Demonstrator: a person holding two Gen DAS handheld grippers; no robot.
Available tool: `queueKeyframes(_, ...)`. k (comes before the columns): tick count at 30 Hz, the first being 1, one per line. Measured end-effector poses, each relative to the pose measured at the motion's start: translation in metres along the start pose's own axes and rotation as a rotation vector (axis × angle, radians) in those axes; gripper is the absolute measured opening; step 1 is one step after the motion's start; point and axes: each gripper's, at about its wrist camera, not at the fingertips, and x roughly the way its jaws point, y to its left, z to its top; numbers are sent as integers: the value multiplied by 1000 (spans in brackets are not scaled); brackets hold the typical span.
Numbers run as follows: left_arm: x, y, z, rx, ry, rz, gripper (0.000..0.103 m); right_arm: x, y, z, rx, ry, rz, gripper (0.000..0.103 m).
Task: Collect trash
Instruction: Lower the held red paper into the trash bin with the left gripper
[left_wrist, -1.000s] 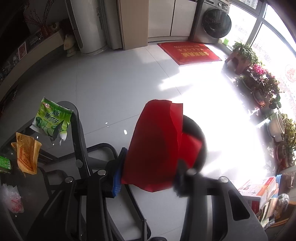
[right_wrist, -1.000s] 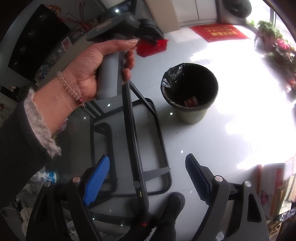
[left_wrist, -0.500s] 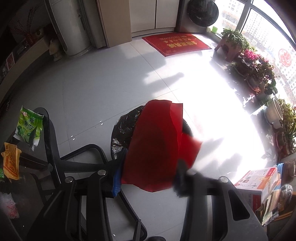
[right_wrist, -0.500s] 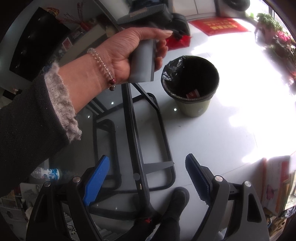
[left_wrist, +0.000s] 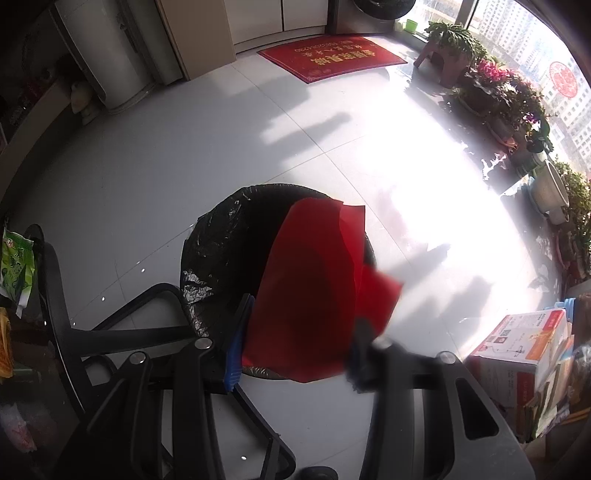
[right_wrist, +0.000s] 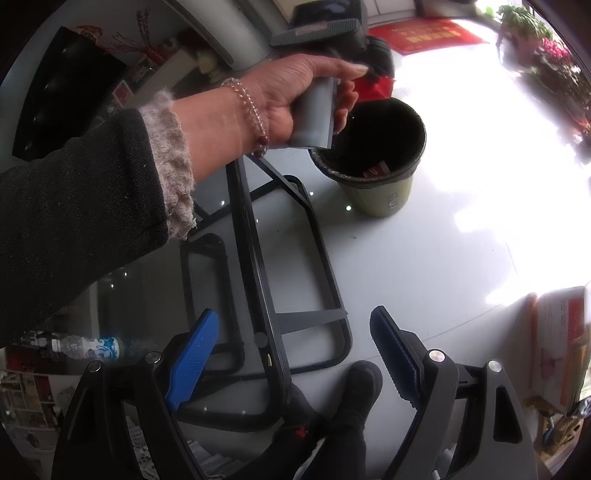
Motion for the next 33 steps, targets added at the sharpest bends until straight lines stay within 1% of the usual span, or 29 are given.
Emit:
queueKeyframes(7, 40, 0, -1, 13, 67, 16, 43, 8, -13, -9, 47, 20, -8, 81)
queueKeyframes(13, 62, 1, -8, -1, 108, 14, 43, 14, -17, -13, 70, 37, -12, 81)
queueKeyframes(17, 74, -2, -8, 8, 126, 16, 43, 12, -19, -11, 82, 31, -12, 81)
queueKeyframes(23, 90, 2, -6, -11, 161, 14, 43, 14, -27, -15, 89, 40, -17, 81)
queueKeyframes(33, 107, 7, -5, -24, 198, 34, 44, 14, -37, -13, 102, 49, -23, 81)
